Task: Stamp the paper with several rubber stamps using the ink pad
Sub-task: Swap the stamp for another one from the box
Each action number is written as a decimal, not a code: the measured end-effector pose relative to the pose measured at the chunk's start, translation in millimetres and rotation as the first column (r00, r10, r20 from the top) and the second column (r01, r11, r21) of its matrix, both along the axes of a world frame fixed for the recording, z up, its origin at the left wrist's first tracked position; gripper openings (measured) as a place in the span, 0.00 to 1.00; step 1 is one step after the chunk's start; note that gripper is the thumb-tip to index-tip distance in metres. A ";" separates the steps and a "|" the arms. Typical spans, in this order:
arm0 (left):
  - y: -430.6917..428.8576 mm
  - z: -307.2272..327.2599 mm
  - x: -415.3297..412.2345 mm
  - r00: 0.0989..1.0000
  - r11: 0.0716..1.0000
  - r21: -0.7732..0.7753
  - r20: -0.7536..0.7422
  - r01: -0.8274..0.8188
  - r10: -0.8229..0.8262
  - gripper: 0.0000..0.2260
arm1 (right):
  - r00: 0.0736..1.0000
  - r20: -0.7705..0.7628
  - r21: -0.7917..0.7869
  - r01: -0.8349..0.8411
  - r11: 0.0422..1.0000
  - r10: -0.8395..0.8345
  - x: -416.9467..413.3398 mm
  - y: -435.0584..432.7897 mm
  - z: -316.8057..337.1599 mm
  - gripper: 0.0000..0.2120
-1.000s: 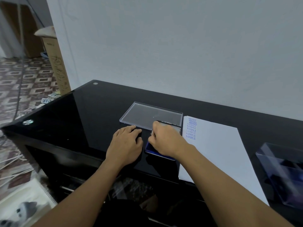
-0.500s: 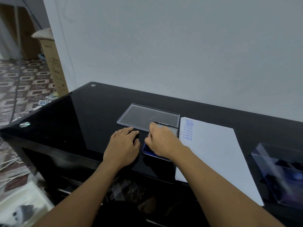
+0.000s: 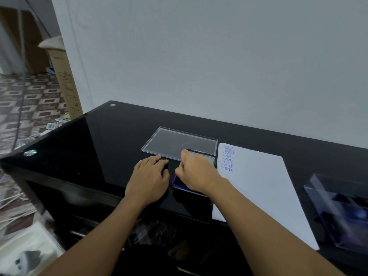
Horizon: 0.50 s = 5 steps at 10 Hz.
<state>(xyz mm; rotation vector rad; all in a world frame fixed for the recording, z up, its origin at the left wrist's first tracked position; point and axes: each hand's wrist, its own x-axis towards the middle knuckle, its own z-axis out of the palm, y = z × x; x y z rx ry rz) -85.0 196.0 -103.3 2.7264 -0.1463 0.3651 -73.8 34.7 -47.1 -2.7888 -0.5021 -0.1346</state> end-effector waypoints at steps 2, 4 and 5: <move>0.3 -0.1 0.2 1.000 1.000 -0.005 0.011 0.002 -0.002 0.19 | 1.000 0.012 -0.010 -0.007 1.000 0.008 -1.9 -0.3 0.1 0.07; 0.3 0.1 0.2 1.000 1.000 0.004 0.009 0.006 -0.006 0.19 | 0.999 0.034 -0.016 -0.001 1.000 0.001 -4.1 -0.6 -0.2 0.07; 0.3 0.1 0.0 1.000 1.000 0.005 0.008 0.004 -0.004 0.20 | 0.999 0.035 -0.023 -0.004 1.000 0.005 -2.8 0.1 0.0 0.07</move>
